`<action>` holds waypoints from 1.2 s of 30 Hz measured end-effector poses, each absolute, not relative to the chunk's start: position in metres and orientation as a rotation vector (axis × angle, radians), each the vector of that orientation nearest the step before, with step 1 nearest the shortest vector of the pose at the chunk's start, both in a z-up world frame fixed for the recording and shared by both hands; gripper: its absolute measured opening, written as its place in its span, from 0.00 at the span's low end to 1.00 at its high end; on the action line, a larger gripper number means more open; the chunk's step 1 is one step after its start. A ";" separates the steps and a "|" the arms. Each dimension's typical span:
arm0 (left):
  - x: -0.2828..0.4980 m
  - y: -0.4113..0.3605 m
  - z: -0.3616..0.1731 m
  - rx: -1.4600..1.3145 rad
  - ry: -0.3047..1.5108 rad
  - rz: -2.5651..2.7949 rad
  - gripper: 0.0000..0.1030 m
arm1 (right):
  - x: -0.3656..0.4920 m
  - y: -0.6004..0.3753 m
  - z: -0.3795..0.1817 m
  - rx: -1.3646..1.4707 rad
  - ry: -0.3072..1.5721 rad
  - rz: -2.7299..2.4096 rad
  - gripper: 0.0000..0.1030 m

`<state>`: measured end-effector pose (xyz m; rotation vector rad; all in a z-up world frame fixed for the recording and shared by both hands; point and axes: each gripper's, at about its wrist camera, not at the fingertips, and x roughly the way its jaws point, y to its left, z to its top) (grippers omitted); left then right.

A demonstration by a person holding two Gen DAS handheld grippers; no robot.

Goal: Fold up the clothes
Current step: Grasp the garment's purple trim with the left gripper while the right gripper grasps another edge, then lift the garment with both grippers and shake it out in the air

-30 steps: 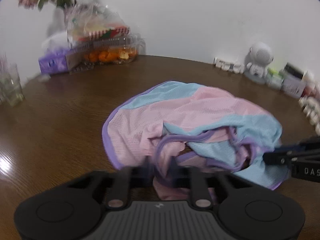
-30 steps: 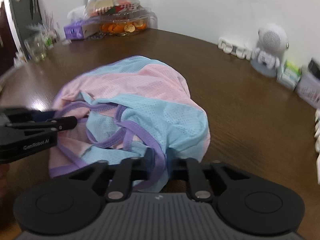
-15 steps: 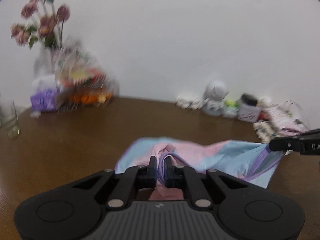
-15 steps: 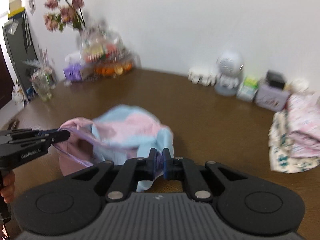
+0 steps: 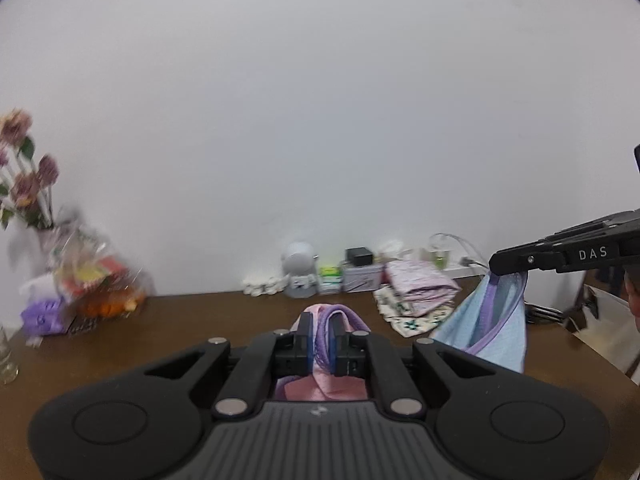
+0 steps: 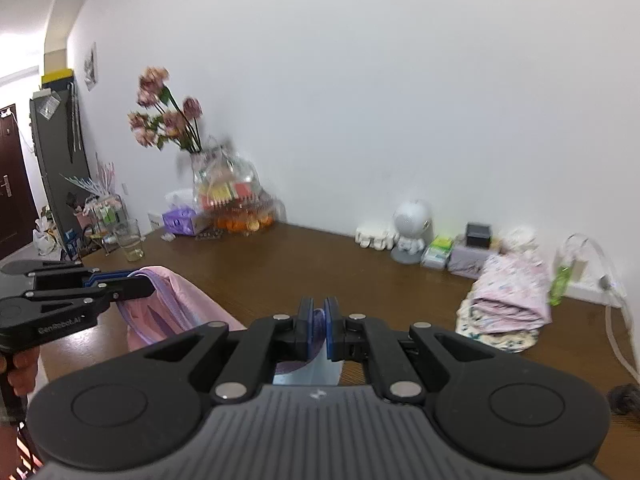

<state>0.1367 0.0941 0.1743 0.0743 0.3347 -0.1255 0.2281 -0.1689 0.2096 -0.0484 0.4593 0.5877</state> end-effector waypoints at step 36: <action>0.085 0.053 -0.016 0.309 0.641 -0.132 0.02 | 0.166 -0.095 0.014 -0.801 0.581 0.642 0.16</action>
